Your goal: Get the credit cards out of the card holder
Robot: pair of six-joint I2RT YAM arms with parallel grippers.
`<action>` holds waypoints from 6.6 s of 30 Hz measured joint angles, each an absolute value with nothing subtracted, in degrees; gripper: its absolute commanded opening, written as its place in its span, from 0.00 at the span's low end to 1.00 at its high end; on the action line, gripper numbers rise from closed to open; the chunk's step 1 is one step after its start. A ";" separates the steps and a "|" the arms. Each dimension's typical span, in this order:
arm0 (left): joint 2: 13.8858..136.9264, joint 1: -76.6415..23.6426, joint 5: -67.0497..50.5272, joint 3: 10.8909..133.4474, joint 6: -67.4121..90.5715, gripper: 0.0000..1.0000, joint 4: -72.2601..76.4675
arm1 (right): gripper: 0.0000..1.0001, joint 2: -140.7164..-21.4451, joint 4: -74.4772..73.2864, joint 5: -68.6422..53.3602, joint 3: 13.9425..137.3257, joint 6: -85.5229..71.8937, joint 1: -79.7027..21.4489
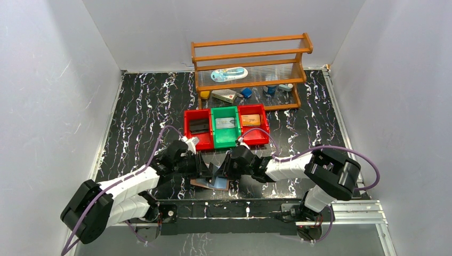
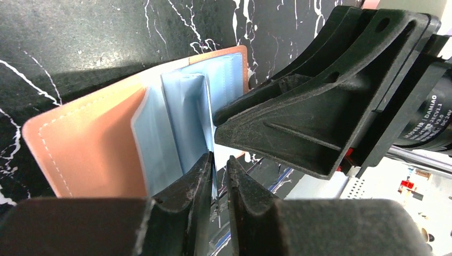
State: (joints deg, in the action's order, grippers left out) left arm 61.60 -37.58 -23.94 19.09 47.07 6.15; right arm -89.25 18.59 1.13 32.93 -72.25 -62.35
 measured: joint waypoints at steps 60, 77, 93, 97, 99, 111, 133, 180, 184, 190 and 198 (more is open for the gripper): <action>41.28 -37.17 -15.35 34.74 -22.61 0.00 -11.88 | 0.67 -63.22 21.34 12.51 16.93 -69.21 -62.35; 68.10 -30.87 -5.65 45.63 -51.77 0.00 -8.25 | 0.71 -53.30 20.99 16.40 11.33 -73.54 -62.35; 82.67 -26.00 -7.11 48.16 -57.58 0.00 0.47 | 0.74 -49.34 19.81 17.89 10.98 -74.61 -62.35; 85.93 -25.41 -7.79 48.73 -58.24 0.00 1.69 | 0.75 -50.00 19.84 17.89 10.94 -74.78 -62.35; 87.07 -25.21 -7.99 48.90 -58.59 0.00 2.20 | 0.75 -50.15 19.84 17.89 10.87 -74.83 -62.35; 92.66 -23.92 -8.95 49.06 -59.20 0.08 6.83 | 0.75 -50.24 19.79 18.09 10.59 -75.11 -62.35; 80.47 -23.75 -11.09 48.51 -50.76 0.81 8.51 | 0.79 -50.41 19.59 18.72 10.26 -75.88 -62.35; 36.56 -23.68 -4.40 30.35 24.49 0.98 -15.86 | 0.85 -104.60 -30.24 29.67 67.68 -67.24 -74.22; 36.64 -23.68 -4.25 30.00 24.67 0.98 -16.75 | 0.71 -108.47 -35.66 32.32 72.36 -67.20 -75.53; 36.49 -23.68 -3.29 29.98 24.67 0.98 -17.34 | 0.52 -112.33 -38.98 35.88 77.19 -67.68 -77.19; 35.46 -23.68 -2.35 29.98 24.69 0.98 -18.31 | 0.56 -112.53 -38.52 36.80 77.30 -67.72 -77.67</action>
State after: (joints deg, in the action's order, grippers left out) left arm 35.46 -23.68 -2.35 29.98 24.69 -18.31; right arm -112.53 -38.52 36.80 77.30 -67.72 -77.67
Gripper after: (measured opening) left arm 0.983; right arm 0.534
